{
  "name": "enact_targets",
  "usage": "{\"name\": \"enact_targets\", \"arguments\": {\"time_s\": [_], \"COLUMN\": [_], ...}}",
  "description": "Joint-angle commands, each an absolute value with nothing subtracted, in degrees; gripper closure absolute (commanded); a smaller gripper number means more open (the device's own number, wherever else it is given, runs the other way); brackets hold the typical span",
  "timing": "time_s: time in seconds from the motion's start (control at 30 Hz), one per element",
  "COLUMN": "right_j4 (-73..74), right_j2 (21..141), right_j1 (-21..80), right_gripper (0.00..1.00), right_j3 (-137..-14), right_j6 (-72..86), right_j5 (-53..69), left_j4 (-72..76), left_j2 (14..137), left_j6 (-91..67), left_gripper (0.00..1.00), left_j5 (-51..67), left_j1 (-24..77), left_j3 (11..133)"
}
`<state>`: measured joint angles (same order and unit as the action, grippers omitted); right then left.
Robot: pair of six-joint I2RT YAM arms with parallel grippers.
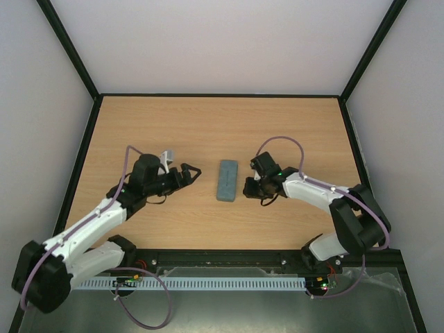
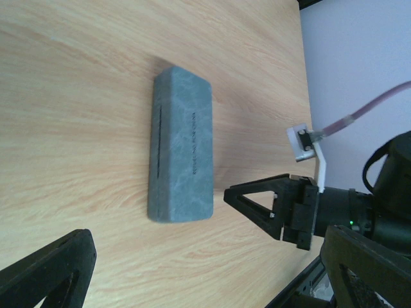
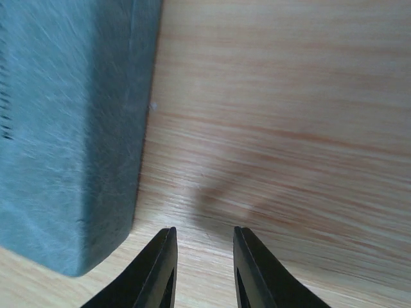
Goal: Organize the sunglasses
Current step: Adjust the sunglasses case at the center of the board.
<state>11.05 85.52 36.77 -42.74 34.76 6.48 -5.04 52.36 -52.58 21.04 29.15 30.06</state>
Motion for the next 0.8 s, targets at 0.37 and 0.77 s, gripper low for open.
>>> {"name": "enact_targets", "arguments": {"time_s": [0.37,0.77], "right_j4": [20.2,24.8], "right_j2": [104.8,116.3], "right_j1": [50.1,55.9], "right_gripper": [0.73,0.68], "right_j3": [-63.6,-78.1], "right_j6": [39.9,40.8], "right_j5": [-4.8,-9.6], "left_j4": [-14.6,-14.1], "left_j2": [38.0,38.5], "left_j6": [-52.7,-51.2], "left_gripper": [0.01,0.01], "left_j5": [22.1,25.0], "left_j1": [25.0,21.2], "left_j3": [24.4,24.0]}}
